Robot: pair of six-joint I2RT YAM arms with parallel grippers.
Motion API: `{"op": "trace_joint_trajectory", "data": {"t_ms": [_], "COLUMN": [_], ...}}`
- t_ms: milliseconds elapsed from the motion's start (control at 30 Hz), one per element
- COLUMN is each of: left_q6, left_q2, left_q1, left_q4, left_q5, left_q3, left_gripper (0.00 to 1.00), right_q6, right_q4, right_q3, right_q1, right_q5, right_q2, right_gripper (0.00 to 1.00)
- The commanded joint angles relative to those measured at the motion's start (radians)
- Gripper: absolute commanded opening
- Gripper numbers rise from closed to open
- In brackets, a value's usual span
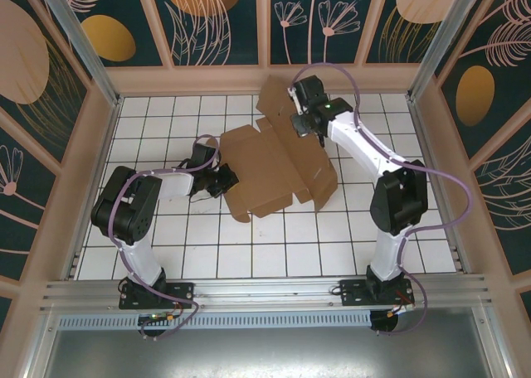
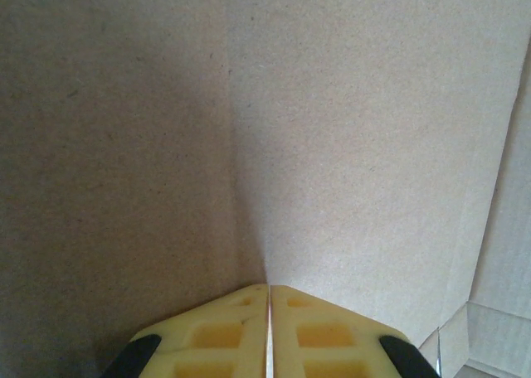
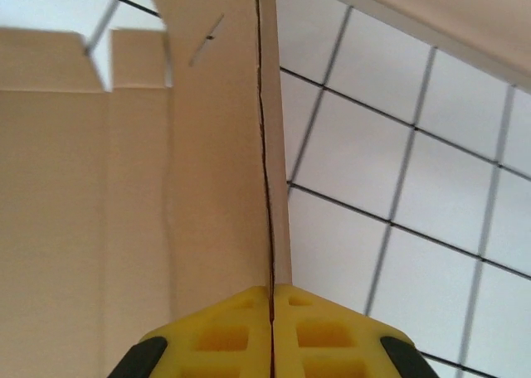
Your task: Fold the paper box
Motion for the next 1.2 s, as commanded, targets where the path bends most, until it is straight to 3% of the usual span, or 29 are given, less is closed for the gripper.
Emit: {"op": "trace_joint_trajectory", "data": {"t_ms": [0, 67, 167, 300, 367, 433, 500, 600, 667, 900, 1067, 1167], "left_q6": [0.024, 0.026, 0.027, 0.02, 0.016, 0.017, 0.012, -0.001, -0.011, -0.062, -0.068, -0.064], "left_q2": [0.003, 0.002, 0.003, 0.005, -0.003, -0.018, -0.031, -0.063, -0.091, -0.246, -0.44, -0.446], "left_q1": [0.003, 0.003, 0.003, 0.004, 0.003, 0.003, 0.004, 0.004, 0.004, 0.013, 0.062, 0.071], "left_q4": [-0.048, -0.049, -0.053, -0.051, -0.051, -0.053, -0.053, -0.036, -0.017, 0.042, 0.067, 0.042], "left_q5": [-0.027, -0.026, -0.026, -0.021, -0.021, -0.025, -0.023, -0.009, 0.0, 0.045, -0.01, 0.012], "left_q3": [0.014, 0.015, 0.02, 0.02, 0.016, 0.011, 0.007, -0.005, -0.019, -0.077, -0.121, -0.075], "left_gripper": [0.1, 0.1, 0.1, 0.1, 0.1, 0.1, 0.1, 0.12, 0.14, 0.24, 0.45, 0.48], "right_q6": [-0.144, -0.315, -0.609, -0.968, -1.046, -0.985, -0.812, -0.532, -0.417, -0.532, -0.599, -0.495], "right_q4": [0.137, 0.314, 0.679, 1.184, 1.32, 1.262, 1.041, 0.7, 0.563, 0.764, 0.868, 0.759], "right_q3": [-0.116, -0.231, -0.405, -0.559, -0.579, -0.557, -0.495, -0.394, -0.346, -0.489, -0.519, -0.447], "right_q1": [0.097, 0.167, 0.242, 0.286, 0.294, 0.298, 0.298, 0.294, 0.291, 0.284, 0.284, 0.248], "right_q5": [0.367, 0.579, 0.776, 0.864, 0.871, 0.848, 0.783, 0.598, 0.463, 0.399, 0.363, 0.296], "right_q2": [0.028, 0.038, 0.071, 0.109, 0.104, 0.07, 0.029, -0.026, -0.053, -0.136, -0.168, -0.154], "right_gripper": [0.09, 0.09, 0.08, 0.08, 0.09, 0.1, 0.13, 0.17, 0.18, 0.17, 0.2, 0.27]}}
